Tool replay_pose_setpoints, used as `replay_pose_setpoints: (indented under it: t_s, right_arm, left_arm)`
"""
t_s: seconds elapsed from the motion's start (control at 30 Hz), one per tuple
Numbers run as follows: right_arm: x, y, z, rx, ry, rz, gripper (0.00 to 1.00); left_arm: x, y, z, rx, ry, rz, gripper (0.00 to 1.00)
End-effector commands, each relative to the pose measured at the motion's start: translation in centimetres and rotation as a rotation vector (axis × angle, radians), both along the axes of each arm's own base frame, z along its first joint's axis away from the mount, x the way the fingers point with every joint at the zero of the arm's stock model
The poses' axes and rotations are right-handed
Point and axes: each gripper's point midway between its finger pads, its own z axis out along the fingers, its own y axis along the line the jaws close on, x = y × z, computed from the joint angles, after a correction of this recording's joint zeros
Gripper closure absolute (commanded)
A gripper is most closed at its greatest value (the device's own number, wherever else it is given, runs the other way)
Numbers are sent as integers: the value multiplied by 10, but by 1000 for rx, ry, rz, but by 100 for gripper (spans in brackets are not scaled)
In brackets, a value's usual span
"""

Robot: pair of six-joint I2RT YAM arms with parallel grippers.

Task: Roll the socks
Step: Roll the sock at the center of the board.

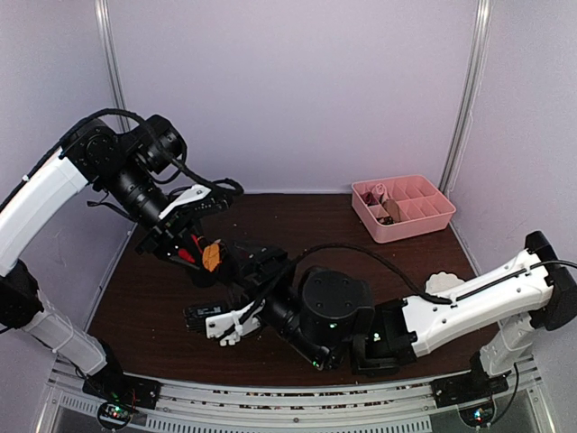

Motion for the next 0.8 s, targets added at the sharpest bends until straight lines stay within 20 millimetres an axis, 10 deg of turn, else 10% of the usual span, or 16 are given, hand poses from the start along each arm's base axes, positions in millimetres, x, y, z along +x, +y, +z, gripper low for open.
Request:
replay_pose_setpoints:
  t_s: [0.0, 0.33, 0.53, 0.67, 0.77]
  right_arm:
    - [-9, -1, 35, 102, -18, -19, 32]
    - [-16, 11, 29, 46, -46, 0, 44]
    - [-15, 12, 40, 64, -67, -4, 77]
    - [-17, 15, 34, 62, -48, 8, 98]
    - [-15, 10, 34, 127, 17, 13, 100]
  left_arm:
    - [-4, -2, 6, -28, 31, -3, 100]
    - [-11, -1, 14, -56, 54, -22, 100]
    - [-12, 1, 11, -49, 53, -29, 100]
    - [-8, 4, 8, -36, 9, -32, 56]
    - [-2, 9, 14, -43, -100, -42, 51]
